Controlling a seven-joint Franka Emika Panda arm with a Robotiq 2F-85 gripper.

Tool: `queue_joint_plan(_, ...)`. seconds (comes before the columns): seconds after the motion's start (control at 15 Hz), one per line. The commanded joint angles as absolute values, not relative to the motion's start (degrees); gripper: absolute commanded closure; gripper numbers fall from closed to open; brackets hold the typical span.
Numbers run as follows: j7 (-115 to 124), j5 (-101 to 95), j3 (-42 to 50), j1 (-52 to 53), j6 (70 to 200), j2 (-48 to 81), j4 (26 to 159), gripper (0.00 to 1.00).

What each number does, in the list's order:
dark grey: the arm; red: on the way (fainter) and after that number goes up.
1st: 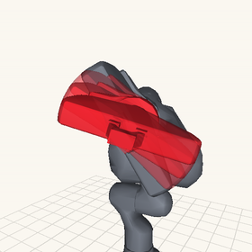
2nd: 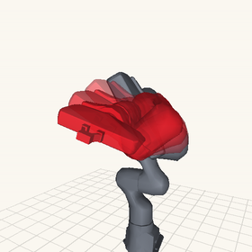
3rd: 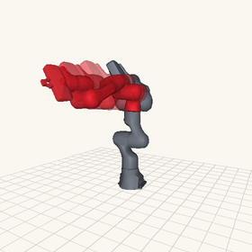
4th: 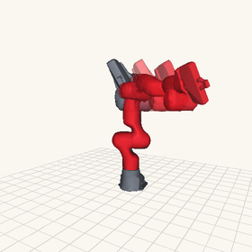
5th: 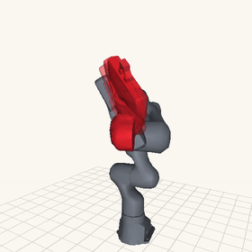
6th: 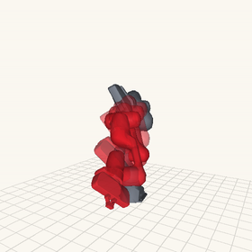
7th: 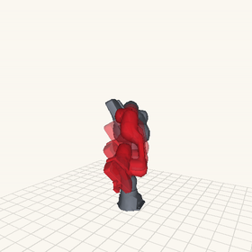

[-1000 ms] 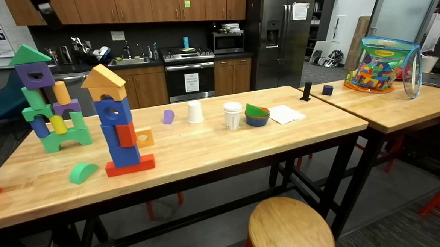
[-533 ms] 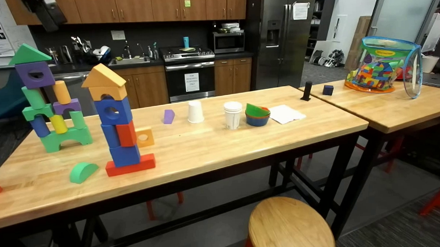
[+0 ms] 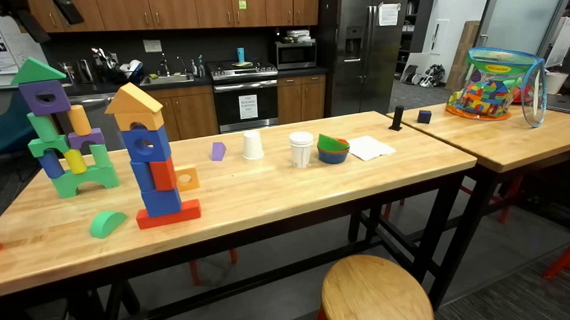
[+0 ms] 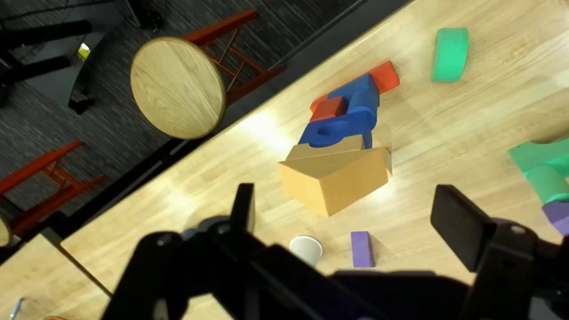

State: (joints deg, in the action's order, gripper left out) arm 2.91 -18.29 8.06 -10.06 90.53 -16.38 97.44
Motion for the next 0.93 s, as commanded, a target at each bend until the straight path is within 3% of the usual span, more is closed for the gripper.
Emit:
queue_joint_plan(0.0,-4.97,-19.27,7.70,-7.91,94.88,-19.90,102.32,0.00)
queue_joint_plan(0.53,-1.62,-18.27,8.16,-8.81,92.59,-17.29,99.24,0.00)
queue_joint_plan(0.87,-16.00,-18.82,7.77,-5.97,91.99,-17.85,101.12,0.00)
